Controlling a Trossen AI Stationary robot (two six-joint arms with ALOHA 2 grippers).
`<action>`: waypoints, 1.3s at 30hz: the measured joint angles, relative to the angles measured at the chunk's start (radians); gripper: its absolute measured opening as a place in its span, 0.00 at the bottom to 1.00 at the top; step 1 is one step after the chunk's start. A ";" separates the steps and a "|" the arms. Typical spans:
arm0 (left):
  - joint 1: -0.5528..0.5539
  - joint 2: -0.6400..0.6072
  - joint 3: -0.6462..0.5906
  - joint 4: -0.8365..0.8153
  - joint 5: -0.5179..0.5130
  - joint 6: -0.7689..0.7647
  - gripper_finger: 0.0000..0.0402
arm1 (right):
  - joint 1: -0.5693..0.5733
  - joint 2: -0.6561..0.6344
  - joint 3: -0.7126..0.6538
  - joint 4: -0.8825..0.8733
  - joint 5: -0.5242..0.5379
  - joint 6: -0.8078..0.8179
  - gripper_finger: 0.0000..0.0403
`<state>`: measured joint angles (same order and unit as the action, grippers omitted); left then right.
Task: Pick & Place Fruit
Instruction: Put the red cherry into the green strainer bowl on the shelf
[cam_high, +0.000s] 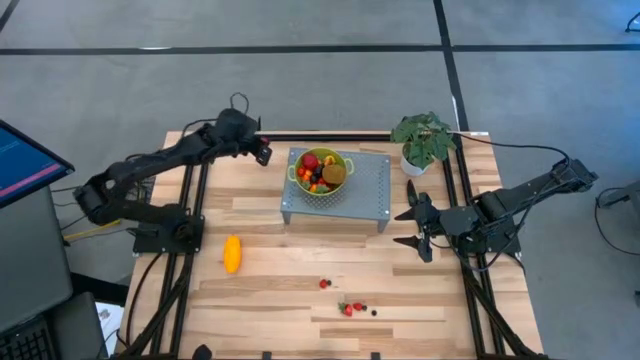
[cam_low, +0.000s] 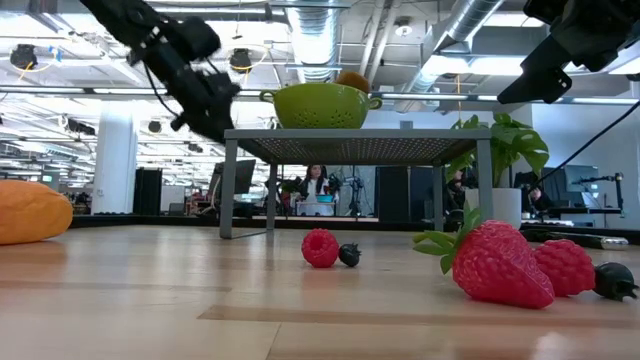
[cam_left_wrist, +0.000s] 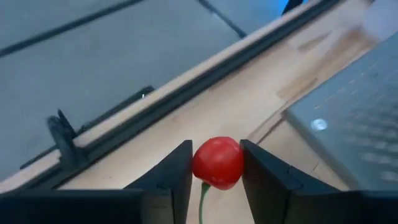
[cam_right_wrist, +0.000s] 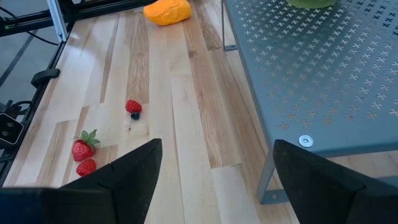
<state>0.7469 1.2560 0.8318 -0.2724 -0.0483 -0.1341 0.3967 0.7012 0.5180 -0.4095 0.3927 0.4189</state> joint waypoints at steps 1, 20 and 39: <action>-0.003 -0.026 0.000 -0.005 0.005 -0.003 0.29 | 0.000 0.000 0.000 0.000 0.000 0.000 0.75; -0.358 -0.161 0.002 0.222 0.355 -0.090 0.28 | 0.000 0.000 0.000 0.000 0.000 0.000 0.75; -0.428 0.037 0.002 0.465 0.153 0.111 0.30 | 0.000 0.000 0.000 0.000 0.000 0.000 0.75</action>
<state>0.3190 1.2928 0.8337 0.1927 0.1043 -0.0235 0.3969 0.7010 0.5181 -0.4095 0.3927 0.4191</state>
